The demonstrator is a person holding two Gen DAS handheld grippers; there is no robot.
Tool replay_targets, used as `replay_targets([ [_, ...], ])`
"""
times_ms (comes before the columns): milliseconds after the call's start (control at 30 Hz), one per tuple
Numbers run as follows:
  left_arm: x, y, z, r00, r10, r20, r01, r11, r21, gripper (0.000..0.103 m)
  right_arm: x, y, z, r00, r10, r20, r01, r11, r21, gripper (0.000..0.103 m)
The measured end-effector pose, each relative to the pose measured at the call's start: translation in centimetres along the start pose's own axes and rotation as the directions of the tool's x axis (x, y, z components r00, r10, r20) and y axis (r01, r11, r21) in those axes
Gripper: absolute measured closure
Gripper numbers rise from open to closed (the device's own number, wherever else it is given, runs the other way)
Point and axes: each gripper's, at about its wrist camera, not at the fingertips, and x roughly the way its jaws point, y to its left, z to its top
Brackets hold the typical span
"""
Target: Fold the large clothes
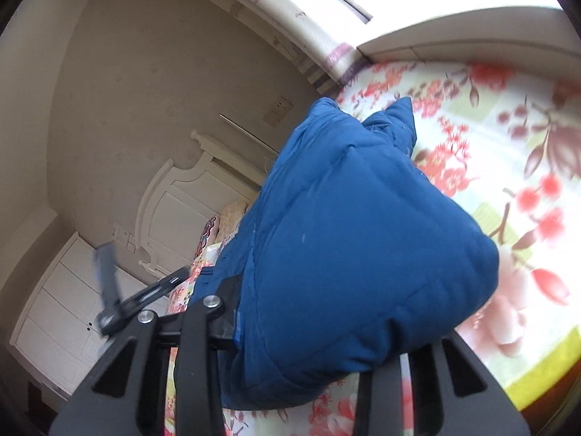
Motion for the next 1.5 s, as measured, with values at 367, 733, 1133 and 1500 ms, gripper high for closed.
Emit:
replay_targets([
  [367, 6.5, -1.9, 0.3, 0.997, 0.013, -0.075, -0.016, 0.999, -0.043, 0.004, -1.0, 1.8, 0.2, 0.999, -0.036, 0.014, 0.037, 0.991, -0.125, 0.069],
  [733, -3.7, -5.0, -12.2, 0.991, -0.053, 0.119, 0.041, 0.994, 0.102, 0.004, -0.3, 1.8, -0.2, 0.994, -0.100, 0.043, 0.106, 0.982, -0.157, 0.068],
  [1133, -2.9, -3.9, -13.3, 0.986, -0.128, 0.103, 0.123, 0.991, 0.053, 0.004, 0.1, 3.8, -0.8, 0.981, -0.174, 0.089, 0.189, 0.956, -0.222, 0.067],
  [1500, -5.8, -1.0, -16.0, 0.946, -0.317, 0.073, 0.308, 0.944, 0.117, 0.004, 2.0, 14.6, -4.0, 0.940, -0.213, 0.266, 0.332, 0.752, -0.569, 0.068],
])
